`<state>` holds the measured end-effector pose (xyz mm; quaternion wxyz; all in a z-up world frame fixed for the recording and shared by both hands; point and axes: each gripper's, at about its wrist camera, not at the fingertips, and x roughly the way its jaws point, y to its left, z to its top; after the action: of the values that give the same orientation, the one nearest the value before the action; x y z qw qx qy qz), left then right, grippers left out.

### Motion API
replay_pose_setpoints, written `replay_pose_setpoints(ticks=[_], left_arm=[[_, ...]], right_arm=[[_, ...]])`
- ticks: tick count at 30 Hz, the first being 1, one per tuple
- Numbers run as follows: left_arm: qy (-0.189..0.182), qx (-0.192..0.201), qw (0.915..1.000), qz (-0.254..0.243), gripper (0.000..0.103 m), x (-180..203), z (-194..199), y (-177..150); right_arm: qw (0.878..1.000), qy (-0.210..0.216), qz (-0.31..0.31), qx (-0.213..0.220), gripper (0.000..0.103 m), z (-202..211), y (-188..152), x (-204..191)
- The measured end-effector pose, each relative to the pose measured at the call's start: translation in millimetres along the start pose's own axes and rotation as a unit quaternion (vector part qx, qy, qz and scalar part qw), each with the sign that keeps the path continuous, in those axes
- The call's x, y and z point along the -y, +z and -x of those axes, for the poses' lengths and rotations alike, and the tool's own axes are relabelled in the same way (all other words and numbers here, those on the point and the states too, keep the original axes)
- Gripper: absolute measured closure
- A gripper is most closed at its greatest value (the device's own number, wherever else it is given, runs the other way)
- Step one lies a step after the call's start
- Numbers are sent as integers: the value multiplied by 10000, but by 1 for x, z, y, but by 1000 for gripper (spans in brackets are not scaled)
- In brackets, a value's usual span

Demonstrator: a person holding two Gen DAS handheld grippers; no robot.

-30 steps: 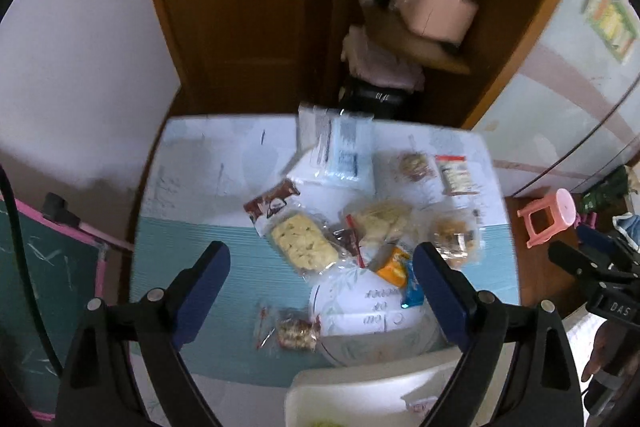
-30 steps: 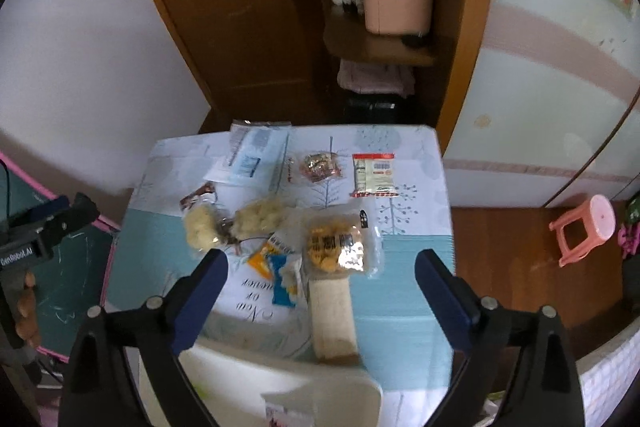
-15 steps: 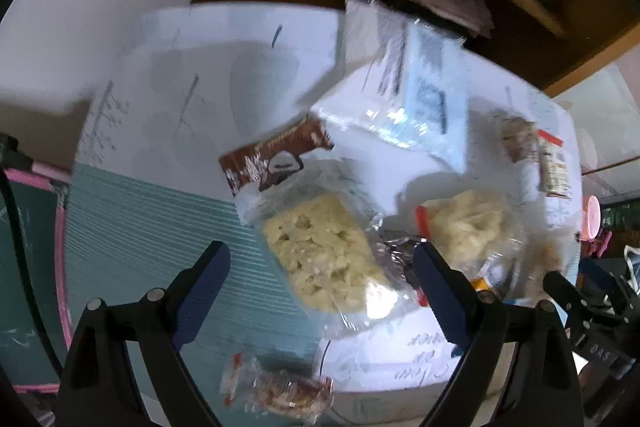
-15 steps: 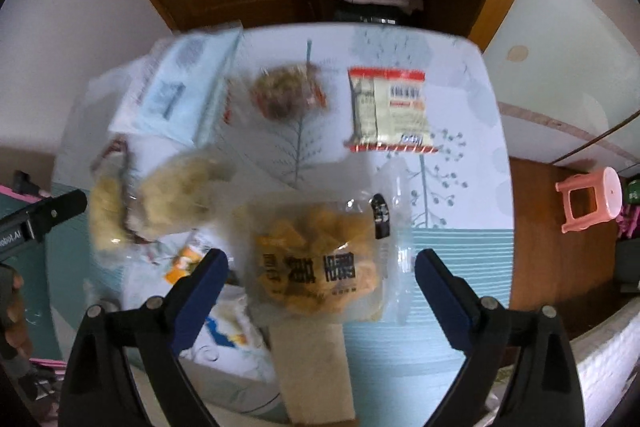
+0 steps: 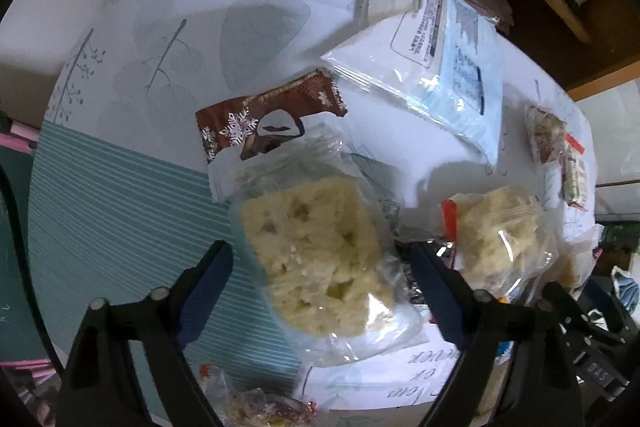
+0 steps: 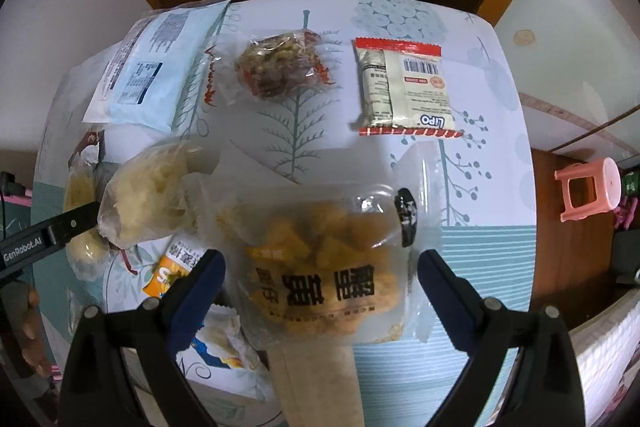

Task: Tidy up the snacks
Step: 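Grasp the clear bread bag with the left gripper while the right grasps the pastry bag, then lower both bags into the white tray and open both grippers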

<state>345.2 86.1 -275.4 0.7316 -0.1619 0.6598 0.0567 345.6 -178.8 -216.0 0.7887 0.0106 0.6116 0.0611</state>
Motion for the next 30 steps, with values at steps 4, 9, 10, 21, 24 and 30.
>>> replay_pose_setpoints(ticks=[4, 9, 10, 21, 24, 30], left_arm=[[-22, 24, 10000, -59, 47, 0, 3, -6], [112, 203, 9997, -30, 48, -6, 12, -14], [82, 238, 9997, -1, 48, -8, 16, -15], [-158, 1259, 9893, -719, 48, 18, 131, -50], [-226, 1535, 9825, -1027, 48, 29, 169, -73], [-368, 1955, 9670, -1595, 48, 42, 234, -131]], right_arm=[[9999, -120, 0, 119, 17, 4, -4, -2], [9998, -65, -19, 166, 29, 11, -10, 0], [9999, -50, -14, 161, 29, 13, -10, 1], [9959, 337, -149, 824, 29, 84, -32, 9], [9923, 501, -182, 1122, 29, 119, -42, 7], [9811, 892, -111, 1715, 29, 191, -83, 0]])
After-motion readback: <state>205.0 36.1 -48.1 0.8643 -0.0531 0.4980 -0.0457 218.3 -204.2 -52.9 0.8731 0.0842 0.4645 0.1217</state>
